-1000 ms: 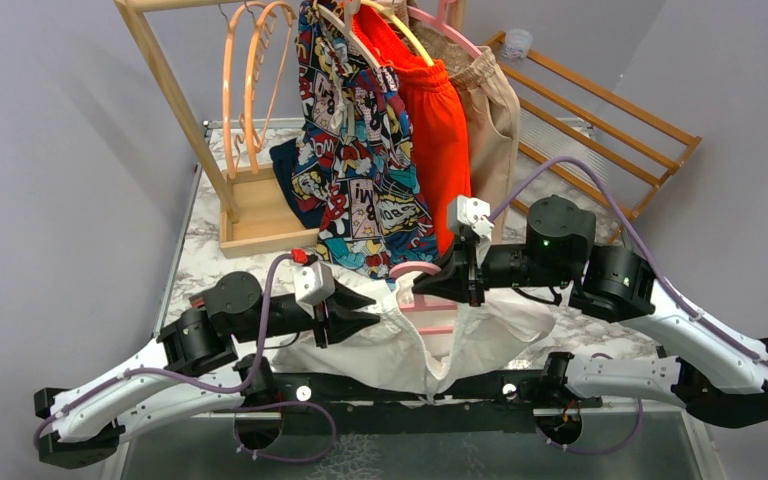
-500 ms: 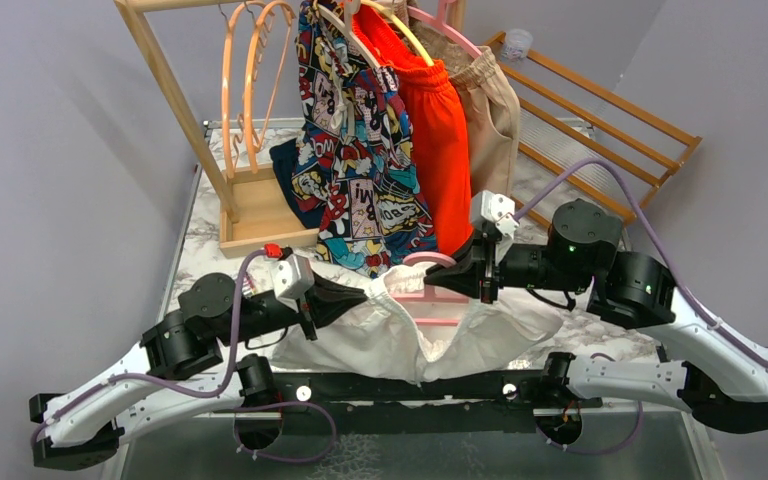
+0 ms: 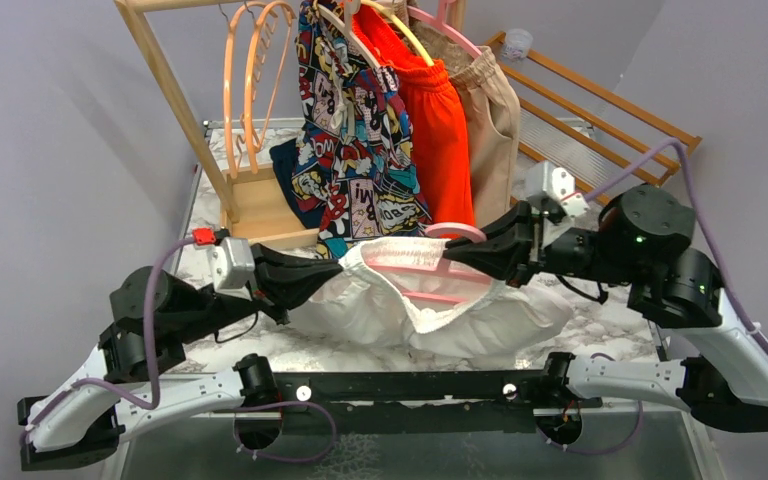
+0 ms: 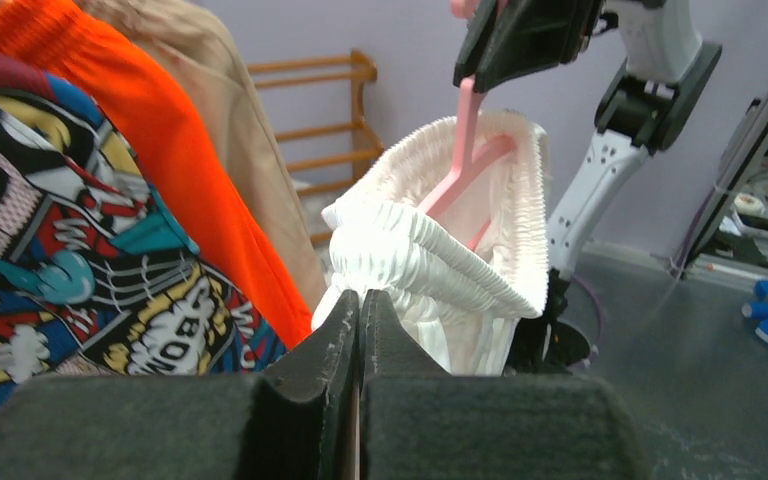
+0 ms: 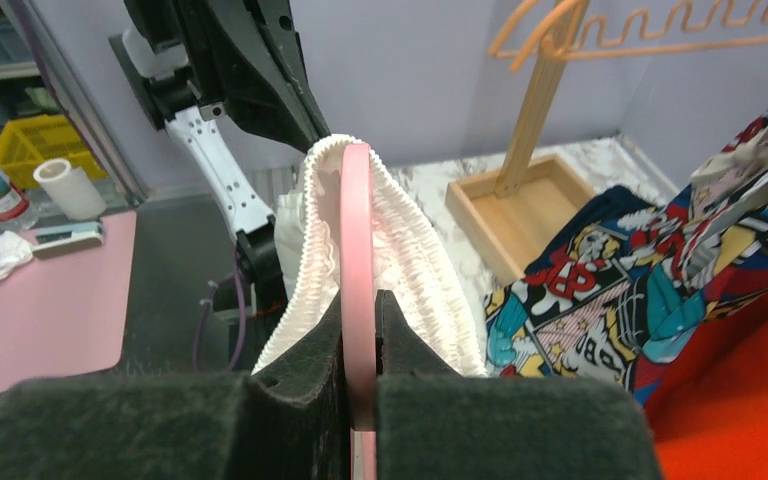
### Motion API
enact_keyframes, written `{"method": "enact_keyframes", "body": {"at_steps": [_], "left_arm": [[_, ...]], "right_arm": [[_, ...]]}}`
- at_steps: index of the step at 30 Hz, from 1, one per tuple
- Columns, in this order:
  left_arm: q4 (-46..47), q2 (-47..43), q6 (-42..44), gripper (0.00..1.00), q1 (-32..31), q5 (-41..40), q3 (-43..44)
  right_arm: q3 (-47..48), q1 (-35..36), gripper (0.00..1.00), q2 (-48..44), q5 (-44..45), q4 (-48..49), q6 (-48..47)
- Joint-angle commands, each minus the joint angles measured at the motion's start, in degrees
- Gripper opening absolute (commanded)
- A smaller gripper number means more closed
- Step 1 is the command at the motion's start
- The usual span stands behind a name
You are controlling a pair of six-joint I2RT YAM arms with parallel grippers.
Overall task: Place the shorts on the hanger
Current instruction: Hang the shorts on the hanger.
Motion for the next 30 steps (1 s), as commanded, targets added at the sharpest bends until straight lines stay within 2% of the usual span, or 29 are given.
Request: {"method": "enact_keyframes", "body": {"at_steps": [1, 5, 7, 9, 19, 30], "left_arm": [[0.2, 1.1, 3.1, 0.04, -0.1, -4.6, 3.5], [-0.5, -0.8, 1.6, 0.47, -0.1, -6.0, -0.1], [-0.4, -2.1, 0.8, 0.57, -0.1, -6.7, -1.5], [-0.5, -3.8, 0.2, 0.63, 0.0, -7.8, -2.3], [-4.9, -10.3, 1.4, 0.66, -0.1, -16.0, -2.8], [-10.7, -7.6, 4.3, 0.66, -0.1, -19.4, -6.8]], "right_arm": [[2.7, 0.1, 0.01, -0.8, 2.2, 1.9, -1.2], [-0.8, 0.1, 0.01, -2.5, 2.8, 2.4, -0.3], [-2.4, 0.0, 0.01, -3.5, 3.3, 2.6, 0.2], [-3.4, 0.1, 0.01, -4.5, 3.6, 3.0, 0.8], [-2.5, 0.1, 0.01, -5.5, 3.9, 1.7, 1.4], [-1.6, 0.0, 0.01, -6.0, 3.8, 1.0, 1.9]]}}
